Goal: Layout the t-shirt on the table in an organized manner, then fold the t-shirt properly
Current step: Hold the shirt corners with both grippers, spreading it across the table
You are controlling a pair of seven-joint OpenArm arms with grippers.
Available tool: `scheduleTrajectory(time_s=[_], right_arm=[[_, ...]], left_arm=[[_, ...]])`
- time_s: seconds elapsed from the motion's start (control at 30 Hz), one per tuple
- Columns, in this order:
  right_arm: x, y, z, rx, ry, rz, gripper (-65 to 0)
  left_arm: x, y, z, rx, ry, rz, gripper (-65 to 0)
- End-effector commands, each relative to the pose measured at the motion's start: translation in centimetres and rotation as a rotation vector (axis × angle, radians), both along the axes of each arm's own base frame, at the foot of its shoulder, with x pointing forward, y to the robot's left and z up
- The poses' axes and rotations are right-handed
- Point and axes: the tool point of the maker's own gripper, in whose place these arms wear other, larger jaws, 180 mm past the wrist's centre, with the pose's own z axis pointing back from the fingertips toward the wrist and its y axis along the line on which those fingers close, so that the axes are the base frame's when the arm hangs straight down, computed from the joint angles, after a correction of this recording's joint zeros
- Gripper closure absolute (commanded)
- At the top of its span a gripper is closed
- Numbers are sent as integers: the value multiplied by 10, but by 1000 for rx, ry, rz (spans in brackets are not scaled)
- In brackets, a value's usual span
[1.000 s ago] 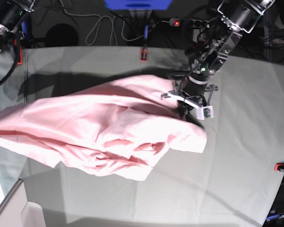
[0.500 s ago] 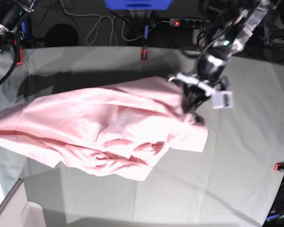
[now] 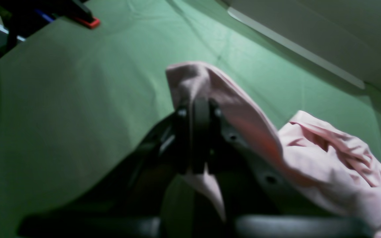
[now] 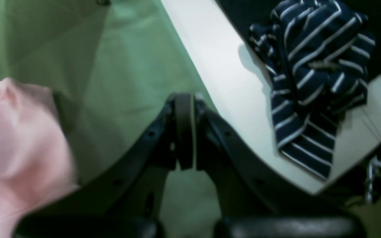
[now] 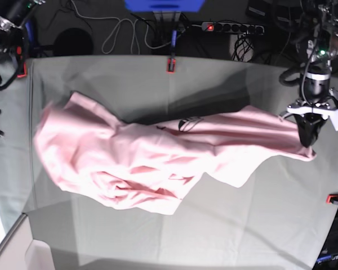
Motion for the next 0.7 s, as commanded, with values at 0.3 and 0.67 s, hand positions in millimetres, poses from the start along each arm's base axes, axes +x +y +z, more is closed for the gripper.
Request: scheduleTrajectory(time_s=[0.3, 0.67], right_arm=[[65, 55, 48, -76, -89, 259, 0], [16, 123, -47, 93, 162, 361, -138]], left_arm=[[66, -22, 48, 8, -127, -96, 0], [56, -22, 34, 4, -80, -97, 0]])
